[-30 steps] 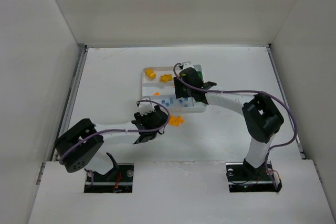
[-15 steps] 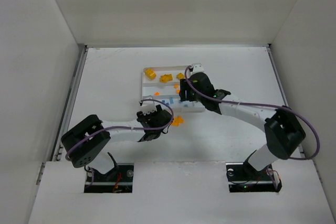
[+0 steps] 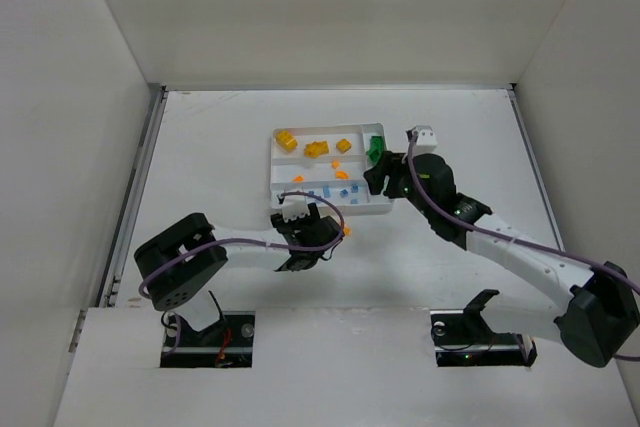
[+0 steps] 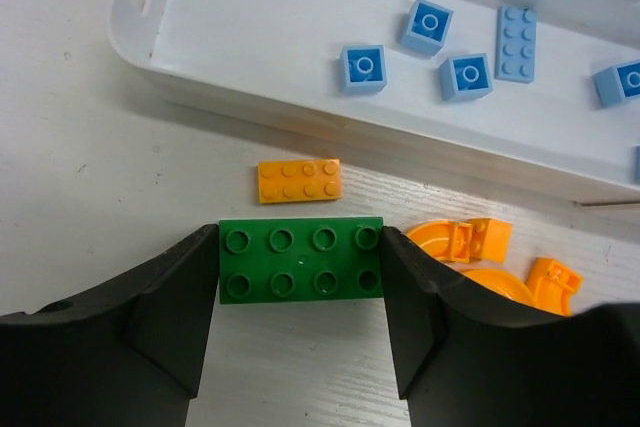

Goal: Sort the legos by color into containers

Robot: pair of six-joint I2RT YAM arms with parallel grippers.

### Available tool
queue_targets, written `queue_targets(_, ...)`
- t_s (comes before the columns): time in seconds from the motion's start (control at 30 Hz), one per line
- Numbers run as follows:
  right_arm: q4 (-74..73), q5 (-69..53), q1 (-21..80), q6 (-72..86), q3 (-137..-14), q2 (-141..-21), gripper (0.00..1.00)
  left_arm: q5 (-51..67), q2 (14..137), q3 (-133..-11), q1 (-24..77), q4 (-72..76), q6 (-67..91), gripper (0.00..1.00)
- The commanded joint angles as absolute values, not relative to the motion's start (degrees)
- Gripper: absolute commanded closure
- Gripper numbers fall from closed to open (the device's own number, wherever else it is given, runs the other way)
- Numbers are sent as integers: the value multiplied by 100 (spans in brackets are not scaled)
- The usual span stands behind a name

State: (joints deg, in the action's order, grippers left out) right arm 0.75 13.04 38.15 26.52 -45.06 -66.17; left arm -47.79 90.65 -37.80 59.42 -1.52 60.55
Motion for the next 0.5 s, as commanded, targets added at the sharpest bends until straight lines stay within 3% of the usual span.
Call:
queue_targets(0.0,439,1160,3731,2786,-4290,-6487,29,-4183,9299,-3665,6016,-844,6135,53)
queue_targets(0.2,545,1160,3617,2847,-4035,-6320,29,-4350,8895,-3691,6139,-1274,6258,63)
queue_targets(0.47,764,1248,3415,3102,-3753,-6214,29,-4412,7806,-3779,6218,-1941,6249,66)
